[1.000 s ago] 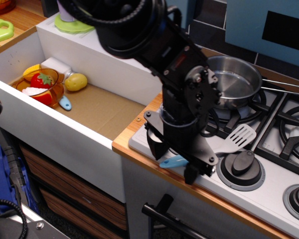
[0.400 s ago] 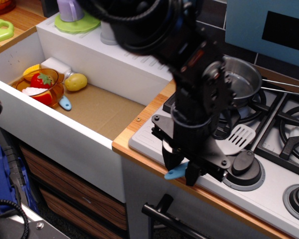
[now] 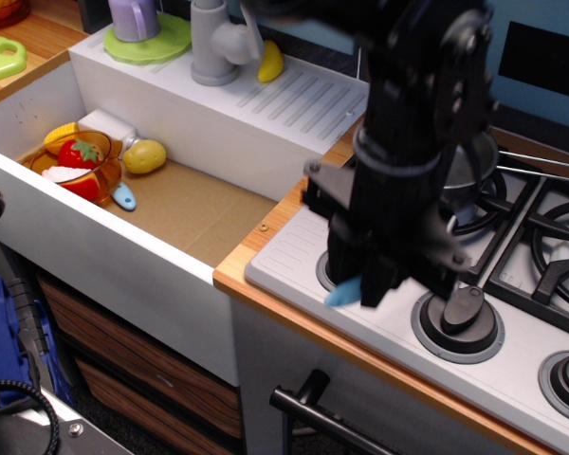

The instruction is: Put spatula in pan

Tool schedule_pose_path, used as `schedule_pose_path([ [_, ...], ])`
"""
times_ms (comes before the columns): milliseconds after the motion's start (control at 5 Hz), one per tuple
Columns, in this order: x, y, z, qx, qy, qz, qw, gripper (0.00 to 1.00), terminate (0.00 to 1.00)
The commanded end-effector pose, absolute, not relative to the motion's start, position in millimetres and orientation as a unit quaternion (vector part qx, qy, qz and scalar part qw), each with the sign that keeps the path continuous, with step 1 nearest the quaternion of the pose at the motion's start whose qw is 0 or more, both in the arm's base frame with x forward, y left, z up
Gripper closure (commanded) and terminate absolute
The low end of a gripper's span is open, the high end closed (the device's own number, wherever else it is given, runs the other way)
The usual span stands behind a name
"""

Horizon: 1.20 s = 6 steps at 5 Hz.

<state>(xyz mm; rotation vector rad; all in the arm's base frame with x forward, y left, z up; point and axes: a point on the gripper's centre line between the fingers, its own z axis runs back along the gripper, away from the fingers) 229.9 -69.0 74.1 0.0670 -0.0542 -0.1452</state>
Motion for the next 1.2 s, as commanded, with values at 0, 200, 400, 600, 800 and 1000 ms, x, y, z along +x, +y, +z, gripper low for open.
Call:
schedule_pose_path([
  [0, 254.1, -62.9, 118.8, 0.05, -0.042, -0.075, 0.995, 1.0, 0.0],
  [200, 270.2, -57.7, 134.7, 0.064, -0.035, -0.091, 0.993, 1.0, 0.0],
  [400, 286.4, -57.5, 148.3, 0.056, -0.02, -0.094, 0.994, 1.0, 0.0],
  [600, 299.9, -57.4, 146.1, 0.075, -0.035, -0.112, 0.99, 1.0, 0.0],
  [800, 317.1, -52.3, 136.1, 0.064, -0.042, -0.129, 0.989, 1.0, 0.0],
  [1000, 328.1, -45.5, 126.4, 0.054, -0.058, -0.144, 0.986, 1.0, 1.0],
])
